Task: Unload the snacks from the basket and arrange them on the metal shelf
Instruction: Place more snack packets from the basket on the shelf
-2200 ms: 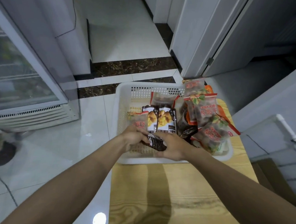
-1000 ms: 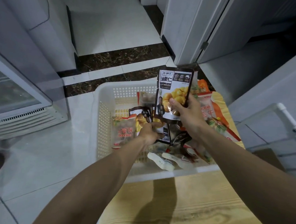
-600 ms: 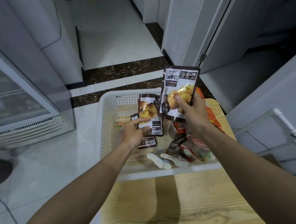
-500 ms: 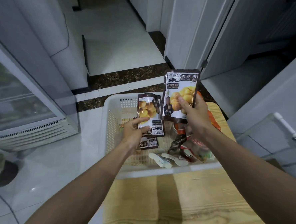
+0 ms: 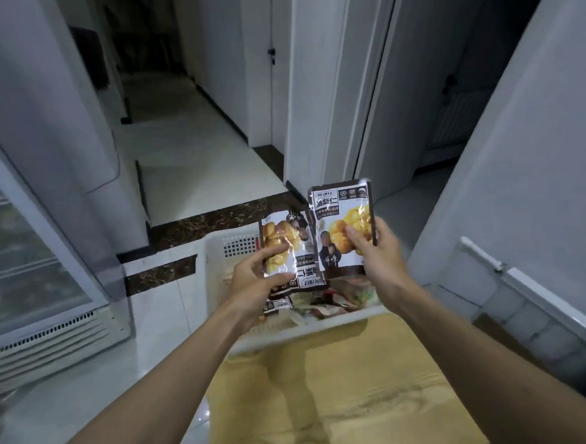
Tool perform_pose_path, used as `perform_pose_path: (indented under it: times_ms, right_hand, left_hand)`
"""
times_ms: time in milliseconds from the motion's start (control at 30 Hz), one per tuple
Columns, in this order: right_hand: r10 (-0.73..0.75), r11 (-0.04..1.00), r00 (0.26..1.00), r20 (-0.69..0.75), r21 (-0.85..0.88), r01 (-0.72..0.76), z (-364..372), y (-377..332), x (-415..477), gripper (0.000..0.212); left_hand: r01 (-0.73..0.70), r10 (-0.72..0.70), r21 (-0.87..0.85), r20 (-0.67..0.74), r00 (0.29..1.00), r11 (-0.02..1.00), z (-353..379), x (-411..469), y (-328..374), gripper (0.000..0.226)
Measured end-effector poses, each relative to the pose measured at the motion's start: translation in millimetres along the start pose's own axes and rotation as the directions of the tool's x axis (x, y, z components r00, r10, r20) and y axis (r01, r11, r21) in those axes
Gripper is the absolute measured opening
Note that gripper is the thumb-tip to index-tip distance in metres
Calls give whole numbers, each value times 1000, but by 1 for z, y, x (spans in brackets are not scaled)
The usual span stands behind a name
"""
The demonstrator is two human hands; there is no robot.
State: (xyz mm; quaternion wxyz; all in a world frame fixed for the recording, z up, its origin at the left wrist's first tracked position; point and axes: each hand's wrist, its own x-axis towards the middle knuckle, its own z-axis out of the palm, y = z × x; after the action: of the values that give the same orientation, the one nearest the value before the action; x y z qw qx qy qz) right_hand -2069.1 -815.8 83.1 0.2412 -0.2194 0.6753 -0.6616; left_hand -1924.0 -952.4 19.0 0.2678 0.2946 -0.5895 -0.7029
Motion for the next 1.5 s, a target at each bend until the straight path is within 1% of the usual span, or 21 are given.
perform_pose_path:
  times_ms: [133,333,533,700,733,800,900,1033,1167,1267,1367,1500]
  right_hand:
    - [-43,999,991,-126,-30,40,-14,-2,-71,23]
    - [-28,999,960,-278,-38,18,-44,-3,-186,26]
    - [-79,997,901,-426,-49,64,-92,-23,-288,29]
    - [-132,991,816,-563,-52,124,-151,-34,-364,20]
    - [-140,989,793,-592,-47,140,-173,-36,-385,20]
    - [-130,989,771,-623,-30,142,-194,-41,-408,20]
    - [-153,985,707,-691,-54,161,-247,-52,-460,16]
    - [-210,977,620,-756,-142,158,-326,-72,-530,17]
    - [-249,968,556,-793,-193,158,-396,-96,-583,15]
    - [-264,964,506,-821,-202,175,-444,-116,-604,11]
    - [-272,960,447,-852,-207,189,-495,-133,-609,11]
    - [-289,954,361,-887,-237,181,-567,-154,-599,13]
  left_hand:
    - [-39,53,-93,150,987,995,10,-49,9,52]
    - [-49,86,-108,363,928,993,32,-129,9,54]
    - [-76,121,-106,538,834,991,77,-213,28,59]
    - [-59,116,-108,658,744,992,139,-275,36,63]
    - [-48,111,-109,688,717,993,163,-294,36,63]
    - [-35,102,-109,707,700,993,187,-314,37,62]
    - [-55,114,-103,769,629,993,244,-360,39,62]
    - [-80,132,-106,824,551,991,333,-427,46,64]
    - [-82,168,-146,860,482,986,409,-479,55,65]
    - [-91,199,-177,869,453,980,461,-507,66,65]
    - [-81,213,-198,873,438,977,516,-513,83,63]
    - [-127,250,-216,860,445,968,591,-497,108,59]
